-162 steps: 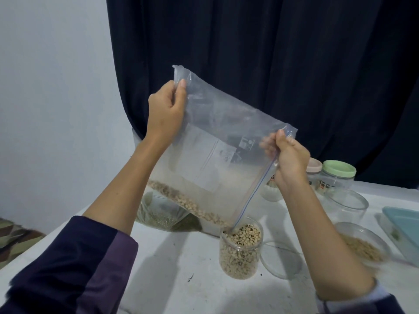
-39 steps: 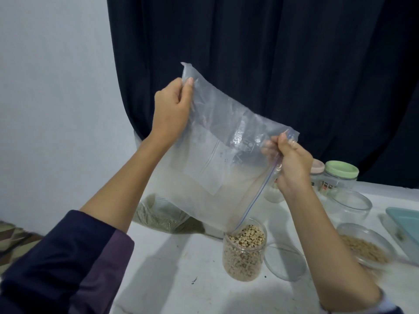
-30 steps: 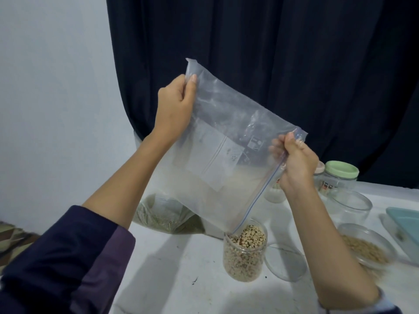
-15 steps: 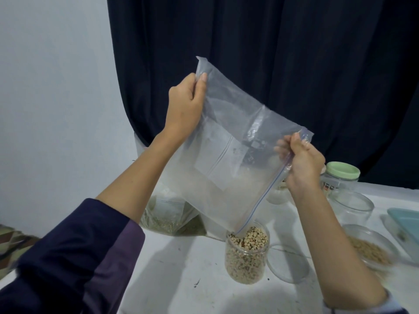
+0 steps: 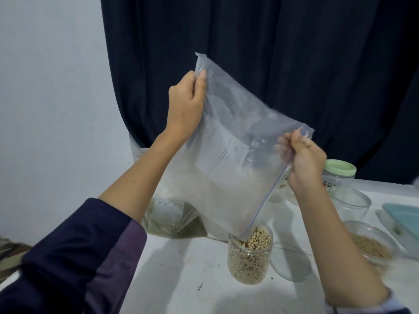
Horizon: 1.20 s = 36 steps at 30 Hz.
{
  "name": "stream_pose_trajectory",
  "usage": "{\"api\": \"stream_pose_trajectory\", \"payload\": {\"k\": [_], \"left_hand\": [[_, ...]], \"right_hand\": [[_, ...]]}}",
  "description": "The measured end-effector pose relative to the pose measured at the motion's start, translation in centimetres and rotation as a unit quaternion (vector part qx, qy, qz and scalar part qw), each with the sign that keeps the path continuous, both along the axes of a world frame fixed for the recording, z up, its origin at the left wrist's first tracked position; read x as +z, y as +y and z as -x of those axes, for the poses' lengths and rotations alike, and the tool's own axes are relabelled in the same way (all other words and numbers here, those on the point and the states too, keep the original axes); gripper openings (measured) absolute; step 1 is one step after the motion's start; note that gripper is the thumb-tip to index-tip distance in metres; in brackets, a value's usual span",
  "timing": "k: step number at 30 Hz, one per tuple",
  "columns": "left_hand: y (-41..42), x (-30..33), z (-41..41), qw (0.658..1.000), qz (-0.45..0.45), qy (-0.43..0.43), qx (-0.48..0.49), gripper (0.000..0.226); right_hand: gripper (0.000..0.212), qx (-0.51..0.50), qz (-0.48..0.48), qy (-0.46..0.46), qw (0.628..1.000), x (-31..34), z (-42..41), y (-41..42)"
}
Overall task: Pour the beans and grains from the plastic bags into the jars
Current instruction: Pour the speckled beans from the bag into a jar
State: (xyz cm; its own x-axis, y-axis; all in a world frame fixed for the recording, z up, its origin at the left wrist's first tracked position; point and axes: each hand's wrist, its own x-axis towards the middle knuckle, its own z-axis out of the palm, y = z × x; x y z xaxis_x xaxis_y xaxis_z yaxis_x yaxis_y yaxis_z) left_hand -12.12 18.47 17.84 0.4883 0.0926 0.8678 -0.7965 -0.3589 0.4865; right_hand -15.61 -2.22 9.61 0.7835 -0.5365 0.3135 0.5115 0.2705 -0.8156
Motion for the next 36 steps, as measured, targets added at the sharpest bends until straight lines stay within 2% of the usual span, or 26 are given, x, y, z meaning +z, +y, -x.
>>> {"api": "stream_pose_trajectory", "payload": {"k": [8, 11, 26, 30, 36], "left_hand": [[0.1, -0.6, -0.3, 1.0, 0.01, -0.002, -0.028, 0.043], [0.2, -0.8, -0.4, 0.999, 0.014, -0.007, -0.04, 0.043], [0.4, 0.2, -1.3, 0.998, 0.013, -0.015, -0.051, 0.04], [0.7, 0.2, -1.9, 0.999, 0.009, 0.028, -0.041, 0.04], [0.5, -0.3, -2.6, 0.986, -0.031, 0.155, -0.059, 0.039]], "right_hand": [[0.022, -0.01, 0.035, -0.006, 0.999, -0.1, 0.2, 0.3], [0.021, -0.032, 0.004, -0.012, 0.999, -0.4, 0.3, 0.1], [0.02, -0.031, -0.018, -0.005, 0.999, 0.7, 0.0, -0.2], [0.019, -0.017, -0.018, 0.005, 1.0, 1.6, 0.1, -0.6], [0.019, 0.01, -0.05, 0.037, 0.998, 2.4, 0.3, -2.5]]}}
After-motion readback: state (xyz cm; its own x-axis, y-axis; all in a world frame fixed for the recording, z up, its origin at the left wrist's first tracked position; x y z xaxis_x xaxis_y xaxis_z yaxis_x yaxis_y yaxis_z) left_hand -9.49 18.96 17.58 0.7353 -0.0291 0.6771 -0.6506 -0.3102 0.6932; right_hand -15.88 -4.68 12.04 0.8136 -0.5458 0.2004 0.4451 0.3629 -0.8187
